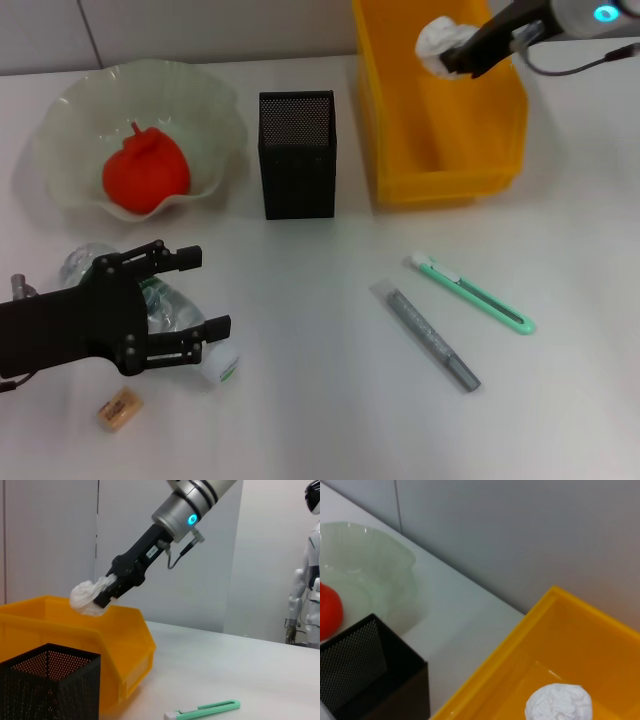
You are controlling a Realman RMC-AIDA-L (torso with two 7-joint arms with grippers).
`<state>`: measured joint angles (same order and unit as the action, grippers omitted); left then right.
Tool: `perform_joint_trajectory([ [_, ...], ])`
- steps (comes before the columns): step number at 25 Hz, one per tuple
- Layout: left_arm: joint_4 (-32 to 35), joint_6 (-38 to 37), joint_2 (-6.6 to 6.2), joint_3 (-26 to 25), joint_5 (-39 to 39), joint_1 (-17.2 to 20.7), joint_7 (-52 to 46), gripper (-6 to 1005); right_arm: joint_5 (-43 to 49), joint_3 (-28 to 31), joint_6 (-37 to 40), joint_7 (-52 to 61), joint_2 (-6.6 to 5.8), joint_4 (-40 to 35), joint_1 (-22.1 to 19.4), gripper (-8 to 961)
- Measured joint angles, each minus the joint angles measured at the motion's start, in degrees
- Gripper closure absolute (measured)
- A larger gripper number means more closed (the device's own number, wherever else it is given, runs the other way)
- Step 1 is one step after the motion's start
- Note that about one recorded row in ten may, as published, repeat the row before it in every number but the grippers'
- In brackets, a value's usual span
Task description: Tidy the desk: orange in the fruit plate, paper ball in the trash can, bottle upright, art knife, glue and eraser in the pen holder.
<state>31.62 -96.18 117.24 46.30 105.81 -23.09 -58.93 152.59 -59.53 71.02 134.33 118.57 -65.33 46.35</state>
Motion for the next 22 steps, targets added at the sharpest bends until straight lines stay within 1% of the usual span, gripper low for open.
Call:
perform_joint_trajectory([
  [3, 0.0, 0.0, 0.00, 0.0, 0.0, 0.0, 0.0, 136, 0.7, -0.8, -1.1, 0.6, 0.33, 0.8, 0.3, 802],
  [7, -0.1, 0.1, 0.05, 0.0, 0.0, 0.0, 0.2, 136, 1.3, -1.0, -1.9, 1.0, 0.43, 1.0, 0.3, 797],
  [8, 0.2, 0.2, 0.26, -0.2, 0.0, 0.0, 0.2, 136, 1.3, -1.0, -1.9, 1.2, 0.44, 0.9, 0.3, 769],
  [11, 0.2, 0.2, 0.32, -0.4, 0.0, 0.0, 0.2, 136, 1.2, -1.0, -1.5, 1.2, 0.44, 0.1, 0.2, 684],
  [13, 0.3, 0.2, 0.42, -0.5, -0.1, 0.1, 0.8, 136, 0.8, -1.0, -1.3, 1.2, 0.59, -1.7, -0.5, 627],
  [16, 0.3, 0.2, 0.44, -0.5, -0.2, 0.2, 0.9, 137, -0.4, -1.0, -0.9, 1.4, 0.69, -3.0, -1.2, 488],
  [17, 0.3, 0.2, 0.44, -0.5, -0.2, 0.2, 0.9, 137, -1.3, -1.0, 0.0, 1.6, 0.70, -4.1, -1.6, 442],
  [18, 0.3, 0.2, 0.50, -0.5, -0.4, 0.2, 1.0, 137, -2.8, -1.0, 2.6, 2.6, 0.71, -6.9, -2.5, 396],
  [19, 0.3, 0.2, 0.50, -0.5, -0.4, 0.2, 1.0, 137, -2.8, -1.0, 2.6, 2.6, 0.71, -6.9, -2.5, 352],
  [22, 0.3, 0.2, 0.52, -0.6, -0.4, 0.3, 1.4, 137, -3.4, -1.0, 8.8, 5.5, 0.70, -13.4, -4.0, 221],
])
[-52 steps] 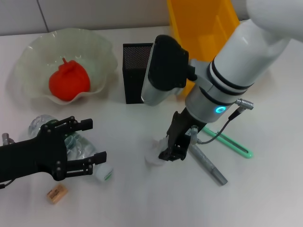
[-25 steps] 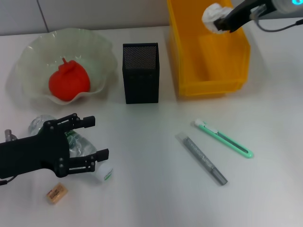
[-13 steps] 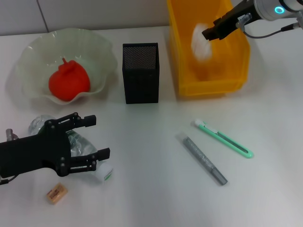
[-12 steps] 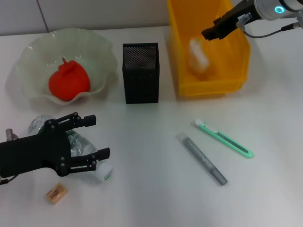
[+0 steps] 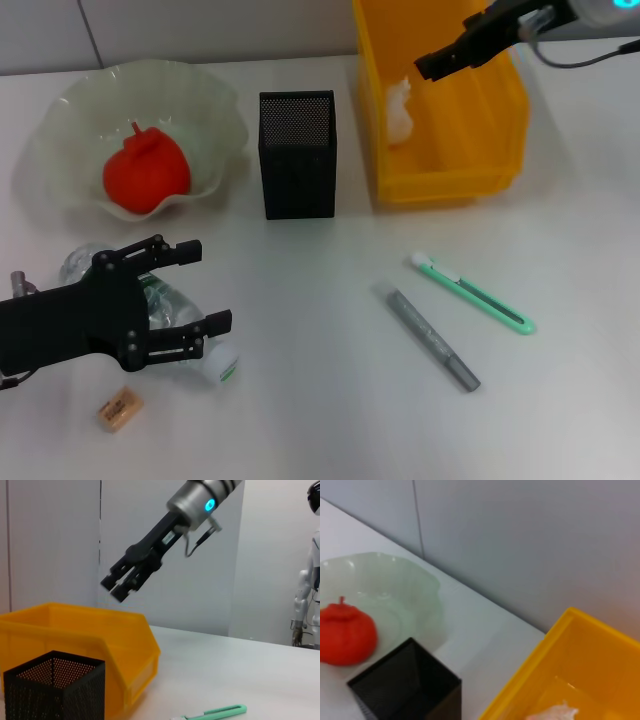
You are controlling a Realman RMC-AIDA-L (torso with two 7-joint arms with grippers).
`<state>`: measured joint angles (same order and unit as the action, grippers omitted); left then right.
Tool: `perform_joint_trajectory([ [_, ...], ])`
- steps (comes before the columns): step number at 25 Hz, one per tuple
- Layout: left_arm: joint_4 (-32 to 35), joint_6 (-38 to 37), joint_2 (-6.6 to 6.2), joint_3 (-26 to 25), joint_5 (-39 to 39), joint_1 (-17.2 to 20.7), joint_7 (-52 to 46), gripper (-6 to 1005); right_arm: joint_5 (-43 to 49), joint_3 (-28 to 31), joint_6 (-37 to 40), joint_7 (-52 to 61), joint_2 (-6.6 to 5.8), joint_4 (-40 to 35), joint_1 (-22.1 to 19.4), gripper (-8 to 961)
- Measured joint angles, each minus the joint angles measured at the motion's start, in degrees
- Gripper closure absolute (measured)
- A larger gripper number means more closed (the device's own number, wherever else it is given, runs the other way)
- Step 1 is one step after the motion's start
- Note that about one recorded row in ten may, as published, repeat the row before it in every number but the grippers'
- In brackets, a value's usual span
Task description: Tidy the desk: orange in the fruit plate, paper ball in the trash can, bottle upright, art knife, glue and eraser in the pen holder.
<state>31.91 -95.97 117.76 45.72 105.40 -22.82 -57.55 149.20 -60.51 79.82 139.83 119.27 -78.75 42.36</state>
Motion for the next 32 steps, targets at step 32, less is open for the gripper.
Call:
perform_joint_trajectory([
  [32, 21.9, -4.3, -0.29, 3.5, 4.9, -0.1, -6.9, 139, -49.5, 5.9, 20.9, -57.5, -0.74, 23.1, -29.2, 111],
])
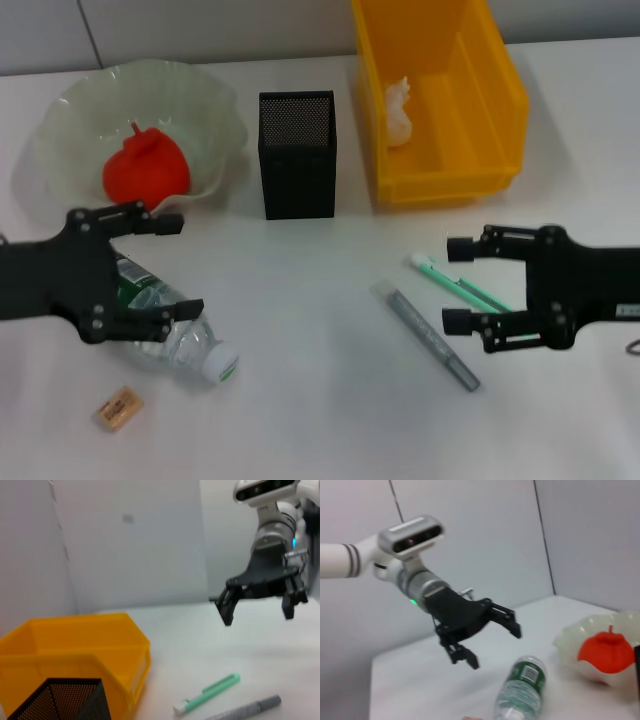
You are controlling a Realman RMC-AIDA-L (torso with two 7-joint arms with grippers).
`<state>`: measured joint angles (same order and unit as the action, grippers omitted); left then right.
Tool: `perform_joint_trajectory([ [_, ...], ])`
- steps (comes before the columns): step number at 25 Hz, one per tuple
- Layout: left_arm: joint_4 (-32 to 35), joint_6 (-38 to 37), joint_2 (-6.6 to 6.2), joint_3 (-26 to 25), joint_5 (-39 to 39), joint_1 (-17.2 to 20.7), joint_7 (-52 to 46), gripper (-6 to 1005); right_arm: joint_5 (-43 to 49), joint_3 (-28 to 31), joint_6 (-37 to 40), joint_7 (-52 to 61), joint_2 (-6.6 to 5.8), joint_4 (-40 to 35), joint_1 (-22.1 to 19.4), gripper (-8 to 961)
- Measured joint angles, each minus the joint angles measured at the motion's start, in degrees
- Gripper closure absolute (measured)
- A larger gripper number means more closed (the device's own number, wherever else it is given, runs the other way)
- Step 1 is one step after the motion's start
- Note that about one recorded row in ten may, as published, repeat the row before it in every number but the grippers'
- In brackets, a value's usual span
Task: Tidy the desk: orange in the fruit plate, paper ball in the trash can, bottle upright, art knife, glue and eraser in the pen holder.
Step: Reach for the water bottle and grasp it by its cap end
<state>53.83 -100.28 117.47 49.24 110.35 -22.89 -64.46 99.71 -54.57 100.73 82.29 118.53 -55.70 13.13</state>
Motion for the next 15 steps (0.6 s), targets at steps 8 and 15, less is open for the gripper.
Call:
perform_joint_trajectory([
  [8, 14.1, -2.3, 0.84, 9.3, 10.5, -3.5, -9.3, 139, 1.5, 2.4, 0.2, -7.7, -1.36, 12.8, 1.5, 110],
  [15, 19.7, -0.2, 1.16, 19.3, 15.1, -5.5, -14.9, 141, 1.9, 5.1, -0.2, -11.0, -1.67, 18.3, 0.9, 110],
])
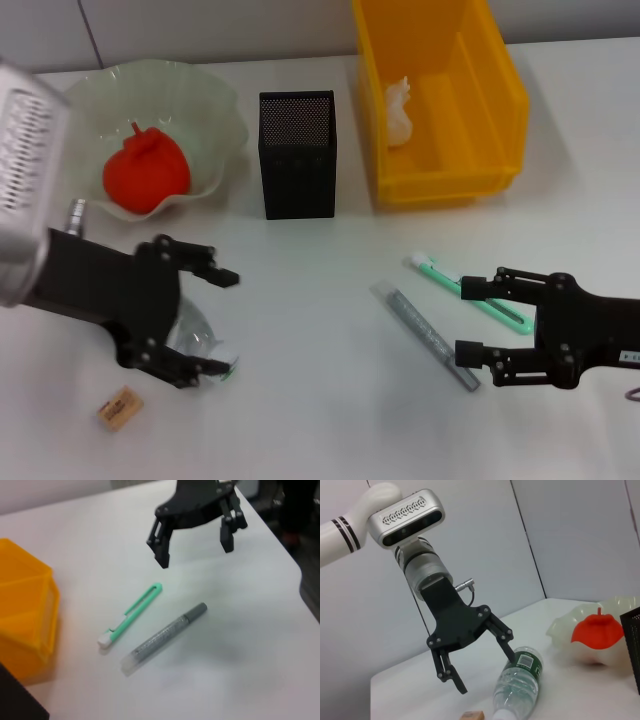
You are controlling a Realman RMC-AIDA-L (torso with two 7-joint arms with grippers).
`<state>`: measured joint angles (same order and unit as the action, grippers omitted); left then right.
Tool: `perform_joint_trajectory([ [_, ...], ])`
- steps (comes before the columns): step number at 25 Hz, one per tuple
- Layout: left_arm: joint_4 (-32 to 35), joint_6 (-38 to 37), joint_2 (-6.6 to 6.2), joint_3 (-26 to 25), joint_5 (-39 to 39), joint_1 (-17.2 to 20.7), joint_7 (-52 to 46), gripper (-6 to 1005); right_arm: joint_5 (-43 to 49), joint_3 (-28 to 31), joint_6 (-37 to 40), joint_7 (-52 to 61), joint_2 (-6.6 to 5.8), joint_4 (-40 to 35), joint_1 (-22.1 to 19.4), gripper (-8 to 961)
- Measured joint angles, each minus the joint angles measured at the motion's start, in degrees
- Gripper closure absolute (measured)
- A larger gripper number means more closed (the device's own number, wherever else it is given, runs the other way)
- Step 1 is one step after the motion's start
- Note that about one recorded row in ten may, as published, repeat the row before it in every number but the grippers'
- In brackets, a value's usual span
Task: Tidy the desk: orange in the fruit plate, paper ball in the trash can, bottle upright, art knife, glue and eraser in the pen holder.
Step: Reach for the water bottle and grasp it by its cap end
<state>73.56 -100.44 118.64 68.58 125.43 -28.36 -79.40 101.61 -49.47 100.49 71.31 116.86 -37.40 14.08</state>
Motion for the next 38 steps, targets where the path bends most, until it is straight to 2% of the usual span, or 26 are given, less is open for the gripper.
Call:
perform_joint_trajectory([
  [4, 1.5, 0.5, 0.06, 6.2, 2.0, -1.9, -2.8, 142, 0.0, 0.2, 0.0, -1.0, 0.04, 1.7, -0.3, 111],
  [8, 3.5, 2.8, 0.24, 13.9, 5.8, -3.7, -6.1, 143, 0.0, 0.2, -0.1, -1.3, 0.13, 1.9, -0.4, 111],
  [9, 3.8, 4.6, 0.34, 17.5, 7.8, -4.6, -7.6, 144, 0.0, 0.3, -0.1, -1.3, 0.17, 2.3, -0.4, 111],
  [14, 3.9, 7.4, 0.45, 21.8, 9.4, -5.4, -9.5, 145, 0.0, 0.3, -0.1, -1.4, 0.14, 2.7, -0.4, 111],
  [24, 2.2, 8.2, 0.46, 26.4, 13.7, -7.2, -13.0, 148, 0.0, 0.3, -0.3, -1.4, -0.06, 2.9, -0.3, 110],
  [34, -1.8, 8.4, 0.51, 26.8, 14.2, -10.2, -14.4, 151, 0.0, 0.3, -1.0, -1.4, -0.48, 3.0, 0.0, 110],
  [38, -2.5, 8.6, 0.52, 26.8, 14.3, -10.7, -14.8, 290, 0.0, 0.3, -1.0, -1.4, -0.61, 3.1, 0.0, 110],
])
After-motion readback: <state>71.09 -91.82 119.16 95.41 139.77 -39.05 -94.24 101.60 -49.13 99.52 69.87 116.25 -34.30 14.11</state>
